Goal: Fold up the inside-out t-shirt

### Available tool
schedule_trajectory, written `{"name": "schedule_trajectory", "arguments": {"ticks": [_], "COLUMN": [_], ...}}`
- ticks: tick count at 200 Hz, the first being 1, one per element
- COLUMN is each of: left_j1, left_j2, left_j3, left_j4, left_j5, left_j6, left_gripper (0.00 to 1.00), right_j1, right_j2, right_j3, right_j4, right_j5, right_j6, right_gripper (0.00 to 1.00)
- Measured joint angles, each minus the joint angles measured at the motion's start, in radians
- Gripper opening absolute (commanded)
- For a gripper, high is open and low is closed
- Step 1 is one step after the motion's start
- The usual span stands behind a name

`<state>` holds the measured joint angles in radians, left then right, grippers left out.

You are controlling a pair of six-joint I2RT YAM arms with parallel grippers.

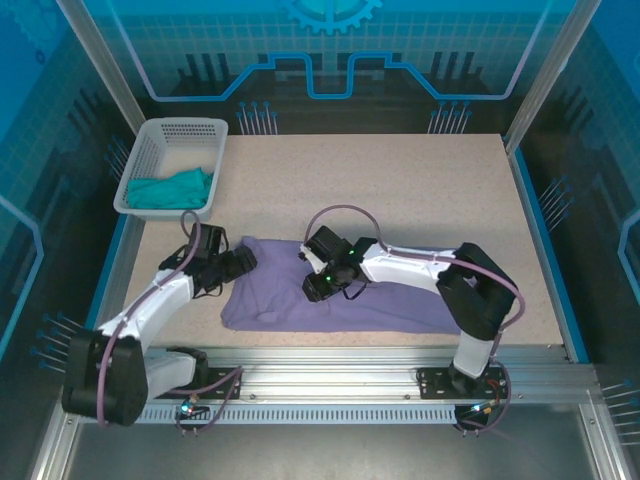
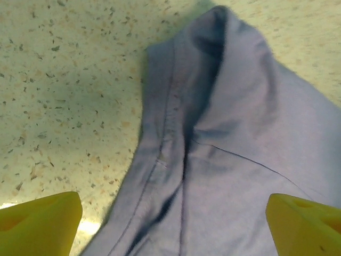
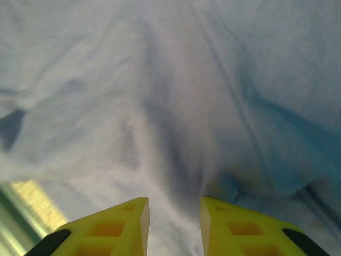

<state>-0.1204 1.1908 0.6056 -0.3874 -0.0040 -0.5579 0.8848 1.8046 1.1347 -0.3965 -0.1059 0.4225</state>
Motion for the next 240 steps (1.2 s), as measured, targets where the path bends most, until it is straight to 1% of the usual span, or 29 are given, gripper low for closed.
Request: {"name": "schedule_trajectory", "arguments": {"ticks": [26, 45, 61, 78, 115, 125, 145, 162, 198, 211, 225, 240], "left_j1": [-0.003, -0.023, -0.034, -0.043, -0.085, -0.112, -0.183, -0.210, -0.216, -0.217, -0.217, -0.216], "left_j2": [0.114, 0.168, 0.174, 0.177, 0.185, 0.187, 0.192, 0.193, 0.230, 0.236, 0.237, 0.237], "left_j3": [0.005, 0.011, 0.016, 0.016, 0.014, 0.013, 0.006, 0.002, 0.001, 0.000, -0.001, -0.001], "left_j4": [0.034, 0.047, 0.046, 0.045, 0.049, 0.069, 0.114, 0.133, 0.160, 0.166, 0.173, 0.185], "left_j5": [0.012, 0.021, 0.017, 0.010, -0.021, 0.005, 0.106, 0.154, 0.181, 0.177, 0.166, 0.148], "left_j6": [0.035, 0.060, 0.071, 0.086, 0.100, 0.091, 0.082, 0.081, 0.064, 0.062, 0.060, 0.063], "left_gripper": [0.99, 0.99, 0.98, 0.94, 0.77, 0.73, 0.65, 0.58, 0.32, 0.15, 0.00, 0.00], "right_j1": [-0.011, -0.012, -0.012, -0.013, -0.014, -0.014, -0.014, -0.014, -0.014, -0.014, -0.015, -0.016], "right_j2": [0.063, 0.058, 0.058, 0.056, 0.054, 0.054, 0.054, 0.054, 0.053, 0.051, 0.040, 0.012], "right_j3": [-0.008, -0.008, -0.014, -0.023, -0.025, -0.025, -0.025, -0.025, -0.025, -0.025, -0.026, -0.034], "right_j4": [0.033, 0.048, 0.058, 0.068, 0.070, 0.070, 0.070, 0.070, 0.069, 0.069, 0.068, 0.069], "right_j5": [-0.001, -0.006, -0.006, -0.006, -0.006, -0.006, -0.006, -0.006, -0.006, -0.006, -0.006, -0.006], "right_j6": [0.004, 0.004, 0.004, 0.004, 0.004, 0.004, 0.004, 0.004, 0.004, 0.004, 0.004, 0.004], "right_gripper": [0.30, 0.30, 0.30, 0.30, 0.31, 0.31, 0.31, 0.31, 0.31, 0.31, 0.33, 0.35]}}
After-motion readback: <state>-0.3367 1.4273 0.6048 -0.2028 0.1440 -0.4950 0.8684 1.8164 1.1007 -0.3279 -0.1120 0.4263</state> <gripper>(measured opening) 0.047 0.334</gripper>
